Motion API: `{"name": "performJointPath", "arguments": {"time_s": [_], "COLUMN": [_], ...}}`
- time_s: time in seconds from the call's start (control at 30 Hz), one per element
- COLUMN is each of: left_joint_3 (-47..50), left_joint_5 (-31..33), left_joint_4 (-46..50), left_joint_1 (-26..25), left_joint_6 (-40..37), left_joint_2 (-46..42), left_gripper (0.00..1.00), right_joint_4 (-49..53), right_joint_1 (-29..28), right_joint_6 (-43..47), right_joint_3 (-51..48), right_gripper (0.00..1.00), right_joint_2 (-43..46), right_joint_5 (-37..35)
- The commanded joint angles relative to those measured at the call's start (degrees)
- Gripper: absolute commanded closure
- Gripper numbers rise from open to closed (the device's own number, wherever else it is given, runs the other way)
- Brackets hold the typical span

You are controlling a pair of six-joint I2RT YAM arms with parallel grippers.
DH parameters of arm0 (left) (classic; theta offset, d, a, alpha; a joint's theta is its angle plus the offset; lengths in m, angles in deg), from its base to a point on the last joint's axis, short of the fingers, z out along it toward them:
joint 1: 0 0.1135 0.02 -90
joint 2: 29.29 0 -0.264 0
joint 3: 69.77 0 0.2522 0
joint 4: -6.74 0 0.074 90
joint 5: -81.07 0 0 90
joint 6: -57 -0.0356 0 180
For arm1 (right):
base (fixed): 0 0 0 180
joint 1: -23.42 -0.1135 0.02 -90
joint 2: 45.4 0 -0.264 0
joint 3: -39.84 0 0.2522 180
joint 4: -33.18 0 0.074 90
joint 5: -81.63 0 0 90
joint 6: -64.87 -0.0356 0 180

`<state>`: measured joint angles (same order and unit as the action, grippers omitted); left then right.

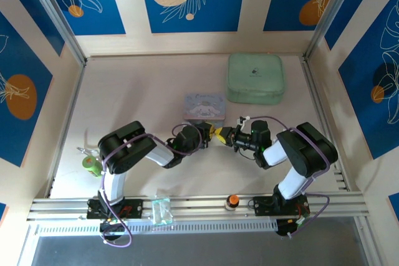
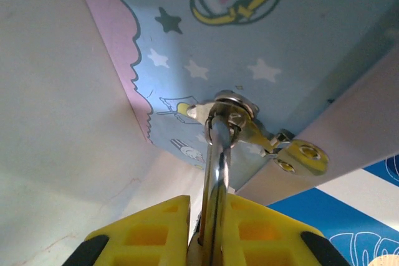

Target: Unlock a padlock with a key

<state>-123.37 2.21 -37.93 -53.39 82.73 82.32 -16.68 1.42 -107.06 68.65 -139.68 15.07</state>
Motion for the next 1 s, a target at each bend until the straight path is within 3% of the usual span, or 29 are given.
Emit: {"name": "performJointPath", "arguments": {"time_s": [0.0,0.17,0.3,0.6,0.67,0.87,0.93,0.97], "left_joint_3": [-2.9,-5.3,-6.0,-1.7,-1.5,-3.6,-4.2,-4.4], "left_joint_5": [-6.8,-10.1,-10.8,-6.6,-6.3,-7.5,-7.6,-7.6], "left_joint_4": [-5.4,1.9,1.3,4.6,7.2,21.0,25.1,26.9], "left_joint_1": [-1.6,-1.6,-1.7,-0.9,-0.7,0.0,0.1,0.2], "left_joint_6": [-3.3,-6.6,-6.2,-7.5,-9.0,-16.7,-18.7,-19.5], "left_joint_2": [-2.0,-3.9,-3.0,-3.7,-4.7,-7.6,-8.6,-8.8], "left_gripper": [1.0,1.0,1.0,1.0,1.0,1.0,1.0,1.0], "right_joint_4": [19.6,35.2,41.4,48.2,53.2,68.1,71.3,72.9], "right_joint_1": [-1.5,-2.3,-1.8,1.8,2.1,1.2,-0.7,-2.0], "right_joint_6": [4.8,10.7,13.6,19.2,22.3,39.4,45.5,48.4], "right_joint_3": [2.4,6.5,8.5,6.9,7.3,10.8,11.8,12.4], "right_gripper": [1.0,1.0,0.95,0.66,0.6,0.57,0.47,0.2], "right_joint_2": [2.2,9.4,12.9,17.9,21.6,33.7,37.2,38.7], "right_joint_5": [-5.5,-7.8,-8.1,-5.2,-6.5,-14.4,-20.0,-23.1]}}
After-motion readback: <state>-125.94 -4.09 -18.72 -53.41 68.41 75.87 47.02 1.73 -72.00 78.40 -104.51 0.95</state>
